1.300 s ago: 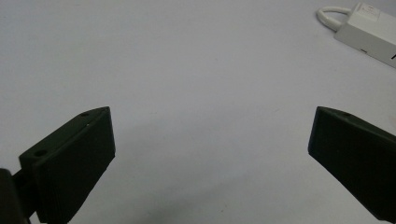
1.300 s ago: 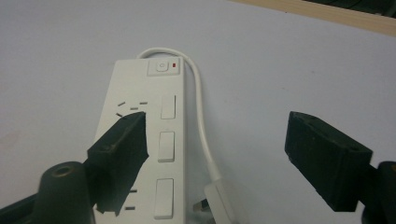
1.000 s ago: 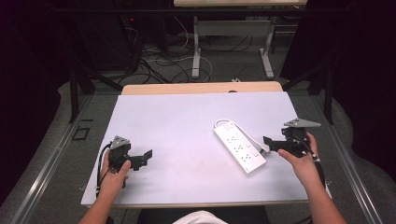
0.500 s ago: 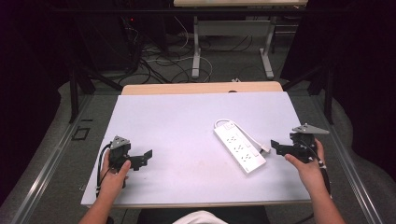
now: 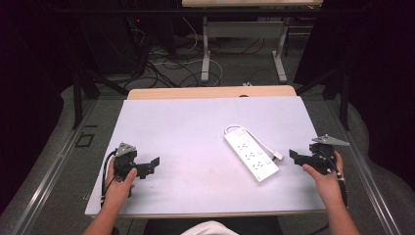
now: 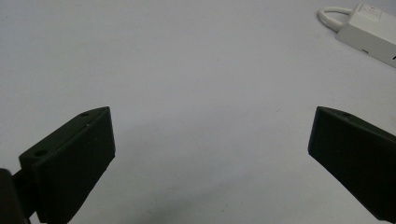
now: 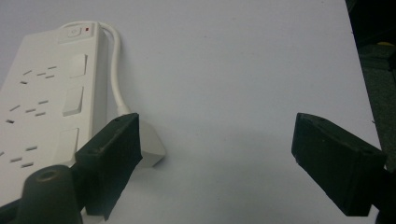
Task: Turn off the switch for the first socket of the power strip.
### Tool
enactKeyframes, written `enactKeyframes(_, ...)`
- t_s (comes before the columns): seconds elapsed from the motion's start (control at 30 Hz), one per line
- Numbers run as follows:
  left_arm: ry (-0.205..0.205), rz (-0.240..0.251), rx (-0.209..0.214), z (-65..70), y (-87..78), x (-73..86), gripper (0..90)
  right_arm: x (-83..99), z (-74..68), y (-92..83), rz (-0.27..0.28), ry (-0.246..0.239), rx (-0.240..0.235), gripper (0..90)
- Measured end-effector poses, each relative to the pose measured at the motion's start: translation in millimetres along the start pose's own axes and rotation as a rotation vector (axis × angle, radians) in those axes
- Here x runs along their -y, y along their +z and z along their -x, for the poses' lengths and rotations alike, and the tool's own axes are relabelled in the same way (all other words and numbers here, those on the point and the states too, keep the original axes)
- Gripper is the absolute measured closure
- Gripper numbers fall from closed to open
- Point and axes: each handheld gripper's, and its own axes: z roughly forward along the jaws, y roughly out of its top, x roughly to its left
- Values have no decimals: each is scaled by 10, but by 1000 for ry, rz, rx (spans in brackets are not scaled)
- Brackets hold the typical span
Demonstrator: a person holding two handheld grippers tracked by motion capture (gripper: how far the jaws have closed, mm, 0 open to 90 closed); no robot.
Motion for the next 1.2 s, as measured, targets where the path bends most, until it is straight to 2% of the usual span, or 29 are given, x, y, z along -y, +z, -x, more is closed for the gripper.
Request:
enactKeyframes(0.17, -1, 4, 2, -2, 4, 2, 7, 64, 55, 13, 8, 33, 27, 153)
enactKeyframes(0.57, 0, 3, 1, -3, 7, 0, 7, 209, 146, 69, -18, 73, 47, 153)
enactKeyframes(0.63, 0, 3, 2, -3, 7, 1, 7, 228, 163, 81, -19, 66, 52, 153)
enactKeyframes(0.77, -1, 1, 1, -7, 9, 1, 7, 250, 158, 98, -32, 97, 53, 153)
enactKeyframes(1.2, -6, 8, -2, -12, 11, -2, 7, 280, 148, 138, -50, 102, 55, 153)
